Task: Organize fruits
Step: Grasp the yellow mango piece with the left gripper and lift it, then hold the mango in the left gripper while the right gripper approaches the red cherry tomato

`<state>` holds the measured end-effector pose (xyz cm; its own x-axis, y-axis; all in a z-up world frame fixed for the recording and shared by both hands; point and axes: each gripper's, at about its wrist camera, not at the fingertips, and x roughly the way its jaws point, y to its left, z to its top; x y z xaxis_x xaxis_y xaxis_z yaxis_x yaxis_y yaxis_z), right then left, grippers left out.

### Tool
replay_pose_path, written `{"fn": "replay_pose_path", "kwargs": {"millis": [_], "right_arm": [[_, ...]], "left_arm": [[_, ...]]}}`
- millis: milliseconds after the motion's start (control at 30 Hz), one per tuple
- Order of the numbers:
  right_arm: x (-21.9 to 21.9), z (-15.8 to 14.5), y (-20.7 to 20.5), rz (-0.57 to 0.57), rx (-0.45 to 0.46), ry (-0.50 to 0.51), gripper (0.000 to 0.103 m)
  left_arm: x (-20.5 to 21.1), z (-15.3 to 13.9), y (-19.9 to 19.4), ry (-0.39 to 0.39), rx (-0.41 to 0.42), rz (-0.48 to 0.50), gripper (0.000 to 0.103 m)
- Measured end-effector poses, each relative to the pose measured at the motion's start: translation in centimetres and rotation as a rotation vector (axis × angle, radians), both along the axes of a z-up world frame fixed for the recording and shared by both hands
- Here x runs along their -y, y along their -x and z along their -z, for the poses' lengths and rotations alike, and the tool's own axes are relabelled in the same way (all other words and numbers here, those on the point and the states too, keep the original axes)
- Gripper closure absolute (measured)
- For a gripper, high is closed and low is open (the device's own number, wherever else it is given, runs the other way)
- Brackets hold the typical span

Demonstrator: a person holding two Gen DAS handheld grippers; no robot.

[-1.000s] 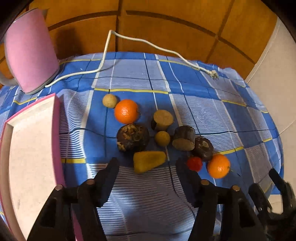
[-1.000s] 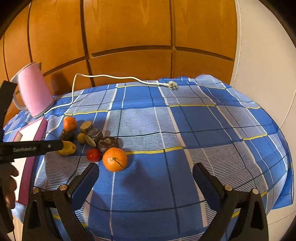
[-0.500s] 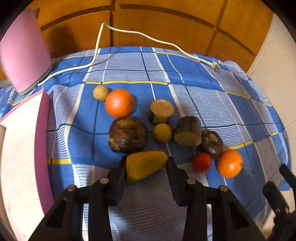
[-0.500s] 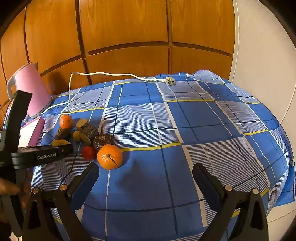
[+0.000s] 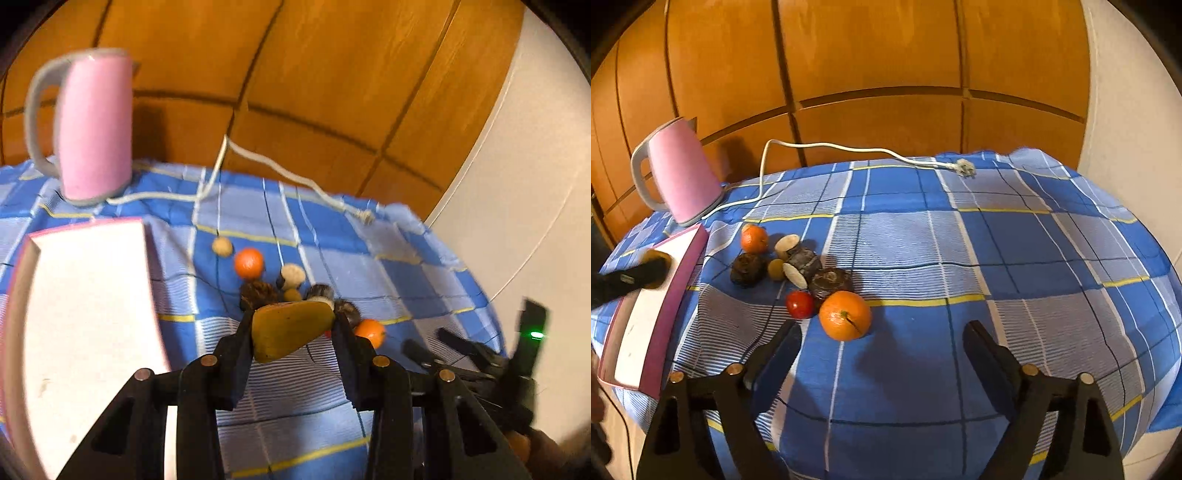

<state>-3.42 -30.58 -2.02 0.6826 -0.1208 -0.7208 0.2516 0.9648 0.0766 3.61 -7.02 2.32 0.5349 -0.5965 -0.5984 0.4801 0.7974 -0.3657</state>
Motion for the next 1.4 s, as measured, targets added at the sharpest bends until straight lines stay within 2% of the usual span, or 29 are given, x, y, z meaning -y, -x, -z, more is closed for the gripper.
{"fn": "replay_pose_path", "kwargs": {"millis": [167,300,400,533,833,967,1133,1400], "right_arm": [[-1.7,-0.2,-1.1,-0.108,0.019,0.003,0.039],[-3.8,0.1,-2.8,-0.209,0.007,0.035,0.053],[-4.7,0.7,-4.1,-0.244,-0.008,0.061,0.055],[-5.4,1.5,-5.2,-0.257,-0.032,0.075,0.055],[-5.9,2.4,-6.2,-0.254,-0.093,0.119,0.055],[-6.1,2.6,-6.4,-0.256,-0.103,0.131,0.055],[-6.2,2.7,-6.4,-0.255,-0.103,0.138,0.055],[-5.1,1.8,-5.6,-0.24,-0.078,0.088,0.055]], "left_arm": [[-5.1,-2.9,2.3,0.054,0.107,-0.052,0.062],[-8.2,-4.6,4.3,0.007,0.234,-0.115,0.062],[-9.5,-5.4,5.9,-0.072,0.339,-0.146,0.062],[-10.9,-5.6,6.6,-0.122,0.404,-0.181,0.062],[-12.6,-5.3,7.0,-0.14,0.452,-0.232,0.062],[-12.8,-5.4,7.5,-0.172,0.481,-0.265,0.062],[-13.1,-4.9,7.4,-0.181,0.453,-0.285,0.061],[-13.4,-2.4,5.9,-0.213,0.334,-0.369,0.062]]}}
